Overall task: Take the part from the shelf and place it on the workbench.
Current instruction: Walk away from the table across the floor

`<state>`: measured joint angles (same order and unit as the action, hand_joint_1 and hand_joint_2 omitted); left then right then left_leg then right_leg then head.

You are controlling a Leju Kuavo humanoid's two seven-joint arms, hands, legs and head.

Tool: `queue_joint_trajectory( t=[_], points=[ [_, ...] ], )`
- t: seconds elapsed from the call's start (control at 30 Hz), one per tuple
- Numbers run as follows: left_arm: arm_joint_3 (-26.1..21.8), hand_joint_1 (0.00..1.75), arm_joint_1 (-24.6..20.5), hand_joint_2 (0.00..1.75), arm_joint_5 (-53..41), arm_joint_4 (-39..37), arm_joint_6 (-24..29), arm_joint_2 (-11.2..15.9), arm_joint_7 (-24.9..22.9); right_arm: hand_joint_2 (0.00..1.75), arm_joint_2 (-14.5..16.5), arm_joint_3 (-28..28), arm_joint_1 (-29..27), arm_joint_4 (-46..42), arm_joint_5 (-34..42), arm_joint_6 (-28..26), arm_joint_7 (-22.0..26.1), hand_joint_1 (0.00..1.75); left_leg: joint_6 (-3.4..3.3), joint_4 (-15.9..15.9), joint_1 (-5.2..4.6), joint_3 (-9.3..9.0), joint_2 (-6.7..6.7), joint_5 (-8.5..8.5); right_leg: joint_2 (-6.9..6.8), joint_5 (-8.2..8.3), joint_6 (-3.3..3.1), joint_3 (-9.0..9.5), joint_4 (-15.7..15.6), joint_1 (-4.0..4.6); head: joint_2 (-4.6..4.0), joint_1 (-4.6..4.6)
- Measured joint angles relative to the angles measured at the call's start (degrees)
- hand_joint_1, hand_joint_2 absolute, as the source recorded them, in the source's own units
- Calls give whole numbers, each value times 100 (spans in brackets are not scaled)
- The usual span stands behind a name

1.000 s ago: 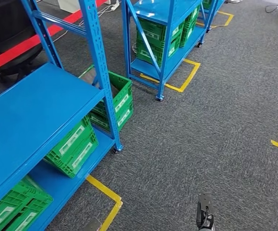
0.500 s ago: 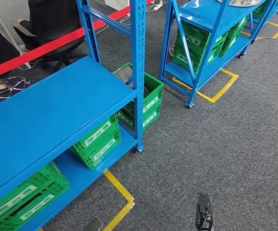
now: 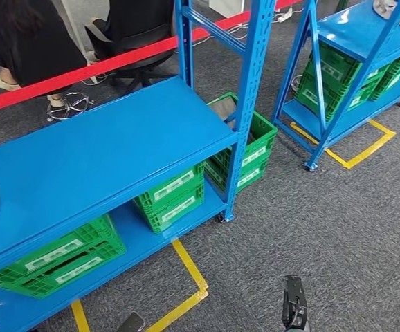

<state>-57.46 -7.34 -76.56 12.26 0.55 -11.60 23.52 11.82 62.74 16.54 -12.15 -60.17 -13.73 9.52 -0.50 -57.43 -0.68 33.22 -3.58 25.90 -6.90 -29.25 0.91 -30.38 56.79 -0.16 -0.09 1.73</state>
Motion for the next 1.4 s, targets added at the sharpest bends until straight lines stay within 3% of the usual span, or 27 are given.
queue_joint_trajectory(
  t=[0.03,0.1,0.17,0.23,0.27,0.33,0.37,0.43,0.47,0.53,0.57,0.6,0.67,0.73,0.77,0.83,0.9,0.97,1.03,1.07,1.13,1.17,1.23,1.27,1.3,1.37,1.4],
  points=[
    [0,0,11,175,1,0,1,3,1,0,4,-2,7,0,0,1,4,0,-35,19,8,-4,64,-12,24,-29,33,3,13,-12,0,0],
    [0,0,11,175,2,0,2,4,2,0,10,-5,18,0,0,-2,17,0,-105,60,41,-19,196,-51,299,-220,93,-106,267,-44,0,-19],
    [0,0,-5,175,3,0,2,-4,3,0,7,-4,2,0,1,-5,25,0,-145,68,62,-6,336,-72,608,-575,133,-454,971,-68,0,-43],
    [0,0,-2,175,9,0,2,-10,4,0,3,-3,-30,0,2,-6,25,0,-156,66,67,4,493,-77,674,-765,164,-796,1601,-75,0,-49],
    [0,0,7,175,13,0,2,-10,4,0,3,-3,-40,0,2,-6,25,0,-152,63,70,4,575,-78,681,-699,174,-842,1640,-83,0,-48],
    [0,0,16,175,19,0,2,-11,3,0,3,-3,-45,0,3,-6,27,0,-123,48,87,-2,744,-75,769,-306,191,-621,1100,-119,0,-48],
    [0,0,14,175,19,0,2,-11,3,0,3,-4,-45,0,6,-6,30,0,-91,28,91,5,826,-68,926,-132,200,-445,718,-149,0,-50],
    [0,0,4,175,26,0,2,-10,4,0,3,-5,-47,0,25,-13,42,0,-7,-33,100,59,975,-55,1206,13,182,-186,207,-193,0,-51],
    [0,0,6,175,29,0,2,-9,5,0,3,-5,-50,0,39,-20,49,0,40,-47,109,93,1046,-64,1260,-9,152,-150,154,-190,0,-51],
    [0,0,26,175,36,0,5,-4,5,0,5,-9,-50,0,57,-39,67,0,123,-51,135,137,1151,-81,1133,-3,72,-134,145,-179,0,-55],
    [0,0,37,175,36,0,8,-2,7,0,7,-14,-45,-1,61,-49,76,0,155,-100,133,164,1081,-47,1061,5,29,-121,134,-178,0,-41],
    [0,0,39,175,37,0,10,-1,8,0,9,-20,-42,-1,61,-55,85,0,179,-251,126,232,938,49,974,9,-8,-105,117,-177,0,-22],
    [0,0,24,175,39,0,11,-2,16,0,12,-28,-53,-2,70,-65,95,0,213,-889,113,522,567,383,783,-7,-67,-75,103,-145,0,13],
    [0,0,18,175,42,0,10,-1,22,0,11,-28,-69,-2,96,-74,108,0,225,-1554,117,822,423,631,583,-31,-100,-58,105,-104,0,17],
    [0,0,27,175,43,0,10,1,23,0,11,-27,-69,-2,115,-79,118,0,218,-1648,116,856,404,615,497,-42,-108,-49,106,-89,0,19],
    [0,0,43,175,45,0,11,6,26,0,11,-28,-58,-2,146,-89,139,0,165,-1200,101,606,349,308,349,-72,-114,-12,106,-62,0,21],
    [0,0,33,175,49,0,14,12,32,0,11,-30,-49,-2,169,-97,150,0,60,-453,34,209,110,41,218,-111,-97,32,103,-29,0,19],
    [1,0,19,175,51,0,15,15,37,0,12,-32,-39,-2,182,-108,155,0,-17,-120,-33,52,-56,9,95,-138,-60,51,97,0,0,10],
    [2,0,32,175,52,0,16,20,37,0,24,-34,-19,-2,191,-115,155,0,-59,-64,-31,52,37,-3,-21,-159,-6,75,76,11,0,8],
    [2,0,43,175,52,0,17,22,38,0,29,-36,-8,-2,195,-115,157,0,-83,-16,-12,30,100,-22,29,-199,26,79,94,4,0,-2],
    [2,0,36,175,52,0,17,20,41,0,34,-38,11,-2,201,-115,167,0,-135,69,38,-16,227,-69,326,-410,86,-64,424,-16,0,-34],
    [2,0,24,175,52,0,17,15,43,0,32,-38,11,-2,202,-115,170,0,-147,81,45,-18,294,-77,514,-568,108,-230,766,-31,0,-55],
    [2,0,13,175,52,0,17,6,44,0,28,-38,-13,-2,212,-117,169,0,-158,77,54,-11,447,-82,661,-807,146,-632,1500,-52,0,-62],
    [2,0,21,175,53,0,17,4,44,0,26,-38,-28,-2,225,-121,172,0,-155,74,59,-14,525,-81,676,-785,165,-752,1661,-62,0,-62],
    [2,0,29,175,57,0,17,2,44,0,24,-38,-37,-3,250,-128,187,0,-148,69,66,-20,594,-78,681,-651,182,-772,1606,-73,0,-60],
    [2,0,40,175,91,0,59,-7,45,0,16,-38,-33,-5,331,-162,237,0,-109,42,88,-33,700,-54,697,-192,216,-540,955,-109,0,-63],
    [2,0,43,175,120,0,124,-17,48,44,12,-38,-19,-6,374,-188,267,0,-72,2,87,-26,737,-30,726,-37,226,-390,591,-123,0,-70]
  ],
)
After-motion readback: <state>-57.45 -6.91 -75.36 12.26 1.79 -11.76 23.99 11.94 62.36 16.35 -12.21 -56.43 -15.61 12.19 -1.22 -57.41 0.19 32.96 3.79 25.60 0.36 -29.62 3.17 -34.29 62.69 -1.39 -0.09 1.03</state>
